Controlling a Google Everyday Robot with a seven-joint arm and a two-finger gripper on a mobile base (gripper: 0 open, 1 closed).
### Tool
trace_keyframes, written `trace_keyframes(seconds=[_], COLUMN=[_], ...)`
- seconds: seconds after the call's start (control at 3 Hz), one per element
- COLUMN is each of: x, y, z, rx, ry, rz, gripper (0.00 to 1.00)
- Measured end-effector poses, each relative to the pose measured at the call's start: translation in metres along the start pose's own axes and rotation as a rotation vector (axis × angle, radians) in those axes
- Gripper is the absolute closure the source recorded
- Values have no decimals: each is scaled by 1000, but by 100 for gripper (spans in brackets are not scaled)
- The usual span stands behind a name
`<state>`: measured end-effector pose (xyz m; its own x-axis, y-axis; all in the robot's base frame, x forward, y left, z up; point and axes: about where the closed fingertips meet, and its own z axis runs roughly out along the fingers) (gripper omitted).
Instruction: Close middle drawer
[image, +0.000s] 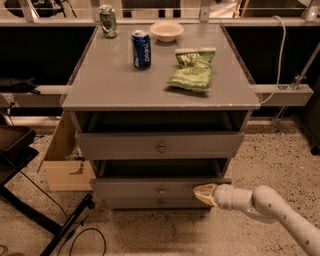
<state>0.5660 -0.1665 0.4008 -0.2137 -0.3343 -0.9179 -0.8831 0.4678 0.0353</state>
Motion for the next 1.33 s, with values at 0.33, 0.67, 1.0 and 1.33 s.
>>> trace_keyframes(seconds=[0.33, 0.67, 1.0, 1.33], x=[-2, -2, -2, -2], y=[-5, -5, -5, -5], z=[0, 0, 0, 0], rx=[6, 6, 6, 6], ry=[-4, -4, -4, -4], rz=[-2, -2, -2, -2], gripper=[77, 54, 31, 7])
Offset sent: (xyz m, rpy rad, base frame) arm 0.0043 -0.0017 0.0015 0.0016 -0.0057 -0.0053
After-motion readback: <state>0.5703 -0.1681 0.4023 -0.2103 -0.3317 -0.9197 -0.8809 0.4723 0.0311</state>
